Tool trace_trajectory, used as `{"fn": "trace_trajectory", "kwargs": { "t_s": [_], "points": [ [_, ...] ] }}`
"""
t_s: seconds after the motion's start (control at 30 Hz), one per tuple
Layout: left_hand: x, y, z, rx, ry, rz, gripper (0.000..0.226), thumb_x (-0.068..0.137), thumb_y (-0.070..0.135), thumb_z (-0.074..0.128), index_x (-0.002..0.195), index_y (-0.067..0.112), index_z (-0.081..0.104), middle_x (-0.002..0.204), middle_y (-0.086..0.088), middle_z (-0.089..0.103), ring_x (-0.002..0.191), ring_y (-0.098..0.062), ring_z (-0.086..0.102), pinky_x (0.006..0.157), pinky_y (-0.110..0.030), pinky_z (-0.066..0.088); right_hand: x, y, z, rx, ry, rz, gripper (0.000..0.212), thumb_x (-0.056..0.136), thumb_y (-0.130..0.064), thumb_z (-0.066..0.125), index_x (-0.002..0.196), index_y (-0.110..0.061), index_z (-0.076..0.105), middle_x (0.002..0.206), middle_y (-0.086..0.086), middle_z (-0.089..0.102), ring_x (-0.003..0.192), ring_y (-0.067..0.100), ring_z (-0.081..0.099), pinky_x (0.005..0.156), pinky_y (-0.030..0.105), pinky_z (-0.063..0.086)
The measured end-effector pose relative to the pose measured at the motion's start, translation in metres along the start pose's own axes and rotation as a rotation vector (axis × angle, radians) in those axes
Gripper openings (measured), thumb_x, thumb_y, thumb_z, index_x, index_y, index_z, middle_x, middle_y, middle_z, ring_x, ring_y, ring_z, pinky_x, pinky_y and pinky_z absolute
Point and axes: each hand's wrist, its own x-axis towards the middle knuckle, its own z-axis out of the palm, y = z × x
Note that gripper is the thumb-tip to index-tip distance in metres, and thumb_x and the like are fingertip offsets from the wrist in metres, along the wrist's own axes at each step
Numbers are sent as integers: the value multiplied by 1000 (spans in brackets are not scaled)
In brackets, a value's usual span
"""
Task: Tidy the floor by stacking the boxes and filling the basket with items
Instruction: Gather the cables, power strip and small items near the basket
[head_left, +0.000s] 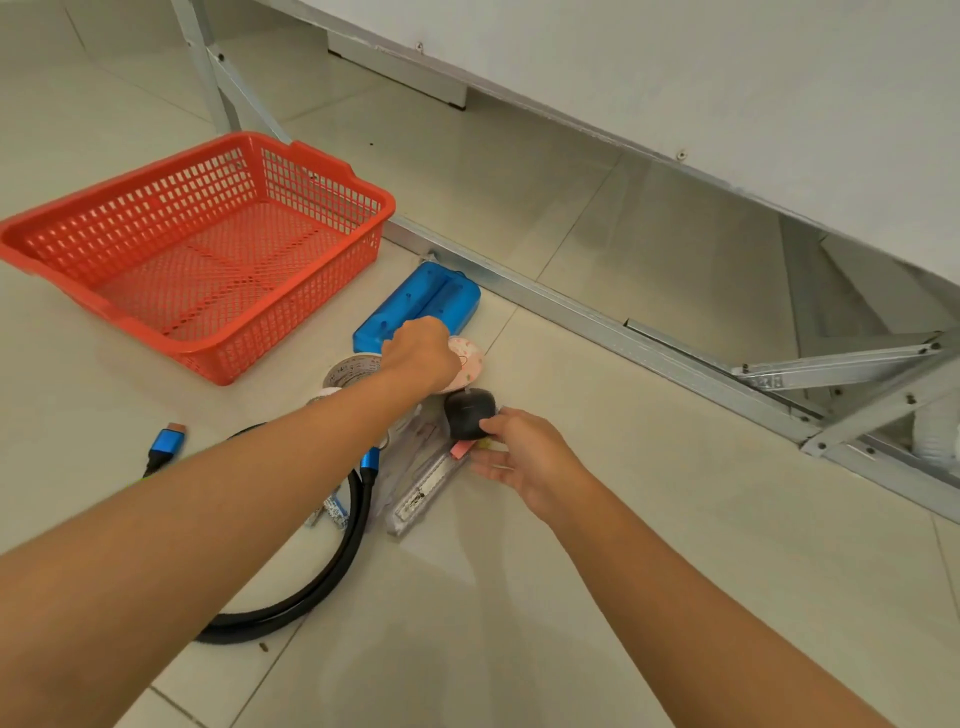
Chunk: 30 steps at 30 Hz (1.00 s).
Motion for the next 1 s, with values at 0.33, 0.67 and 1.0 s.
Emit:
{"fn": "trace_trajectory", "kwargs": {
  "t_s": [0.33, 0.67, 1.0],
  "points": [
    [-70, 107, 3, 7, -72, 374, 83, 85, 41, 62, 149, 22, 12, 156, -10, -5, 143, -31, 7, 112, -47, 20, -101, 12, -126, -513, 97, -145, 53, 92, -15, 54, 141, -23, 34, 132, 6, 46, 107, 20, 56, 79, 26, 52],
    [-211, 303, 88, -10, -347, 918, 90, 85, 47, 58, 149, 24, -2, 156, -2, -17, 146, -23, 4, 116, -42, 20, -229, 28, -339, -778, 599, -206, 71, 92, -22, 53, 150, -26, 11, 144, 7, 39, 121, 19, 50, 94, 26, 39],
    [-340, 377, 237, 10, -543, 977, 76, 92, 41, 49, 149, 17, 4, 157, -4, 0, 144, -22, 8, 115, -35, 16, -286, 168, -484, -566, 762, 25, 72, 92, -24, 53, 150, -22, 10, 137, 10, 40, 111, 23, 52, 91, 29, 44]
  ]
}}
